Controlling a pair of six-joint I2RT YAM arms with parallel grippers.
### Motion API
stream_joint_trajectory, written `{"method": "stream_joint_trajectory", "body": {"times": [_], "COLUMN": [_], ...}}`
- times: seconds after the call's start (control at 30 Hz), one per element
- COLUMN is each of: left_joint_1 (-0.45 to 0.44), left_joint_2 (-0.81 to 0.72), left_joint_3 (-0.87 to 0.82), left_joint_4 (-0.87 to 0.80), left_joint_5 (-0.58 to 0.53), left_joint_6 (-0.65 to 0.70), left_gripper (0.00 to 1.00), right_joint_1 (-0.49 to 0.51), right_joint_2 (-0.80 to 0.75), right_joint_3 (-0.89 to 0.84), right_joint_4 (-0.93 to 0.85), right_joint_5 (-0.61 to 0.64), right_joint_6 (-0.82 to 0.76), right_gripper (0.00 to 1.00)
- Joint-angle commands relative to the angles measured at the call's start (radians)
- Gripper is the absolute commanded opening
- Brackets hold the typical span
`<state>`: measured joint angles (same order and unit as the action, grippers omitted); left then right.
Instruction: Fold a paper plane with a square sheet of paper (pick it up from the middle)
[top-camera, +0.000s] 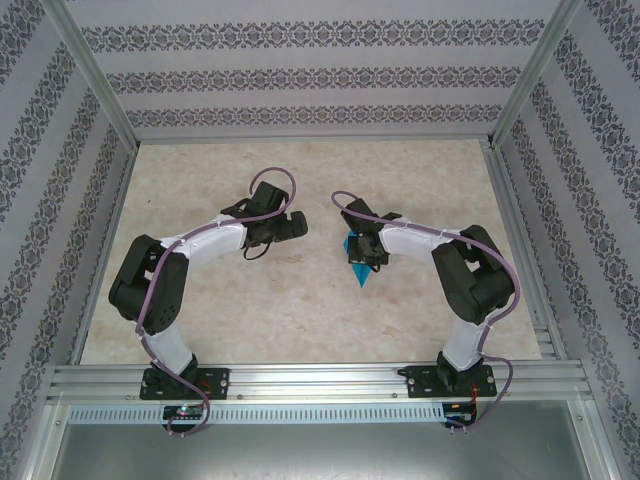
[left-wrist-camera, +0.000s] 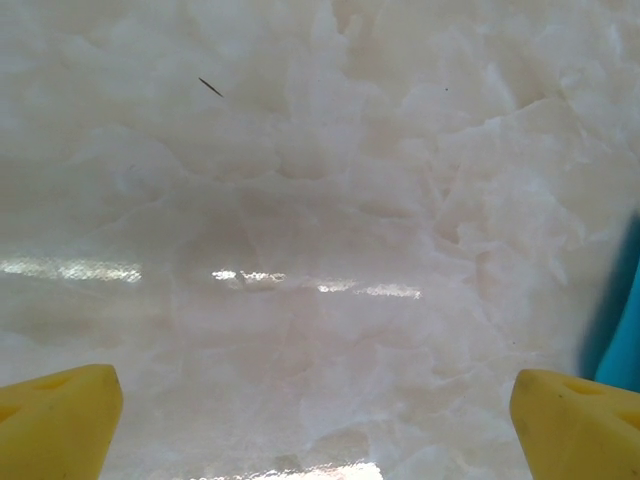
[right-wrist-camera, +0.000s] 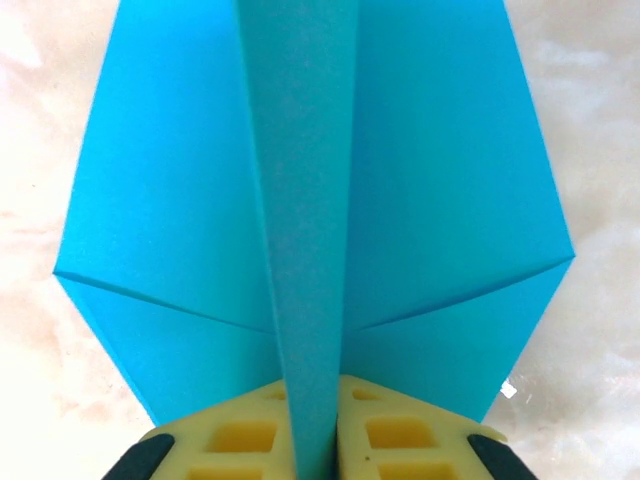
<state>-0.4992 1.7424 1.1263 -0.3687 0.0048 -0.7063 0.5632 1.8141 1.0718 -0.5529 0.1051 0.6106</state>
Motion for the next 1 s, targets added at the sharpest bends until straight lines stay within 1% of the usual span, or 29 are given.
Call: {"method": "stream_joint_trajectory", "body": {"times": [0.0, 0.17, 0.23, 0.5, 0.67, 0.83, 0.97], "left_joint_1": [0.024, 0.053, 0.064, 0.113, 0.126, 0.131, 0.133], "left_joint_2": [-0.047, -0.085, -0.102, -0.176, -0.207, -0.214, -0.214], "left_joint_3": [-0.015, -0.037, -0.05, -0.11, -0.129, -0.141, -0.145], "left_joint_4": [-0.024, -0.039, -0.041, -0.057, -0.067, -0.07, -0.067], "left_joint_5": [-0.025, -0.029, -0.03, -0.037, -0.034, -0.027, -0.022], "left_joint_6": [0.026, 0.028, 0.029, 0.031, 0.037, 0.037, 0.034], "left_gripper": [1.0, 1.0, 1.0, 1.0, 1.0, 1.0, 1.0], "right_joint_1": [0.011, 0.014, 0.013, 0.012, 0.012, 0.012, 0.01], "right_joint_2": [0.025, -0.036, -0.031, 0.139, 0.243, 0.316, 0.357], "right_joint_3": [0.016, 0.076, 0.116, 0.333, 0.459, 0.529, 0.553], "right_joint_4": [0.006, -0.022, -0.032, -0.041, -0.059, -0.072, -0.078], "right_joint_5": [0.027, 0.061, 0.065, 0.042, 0.028, 0.022, 0.018], "right_joint_6": [0.015, -0.019, -0.04, -0.12, -0.146, -0.153, -0.149], "right_gripper": [0.1, 0.09, 0.09, 0.09, 0.09, 0.1, 0.11]}}
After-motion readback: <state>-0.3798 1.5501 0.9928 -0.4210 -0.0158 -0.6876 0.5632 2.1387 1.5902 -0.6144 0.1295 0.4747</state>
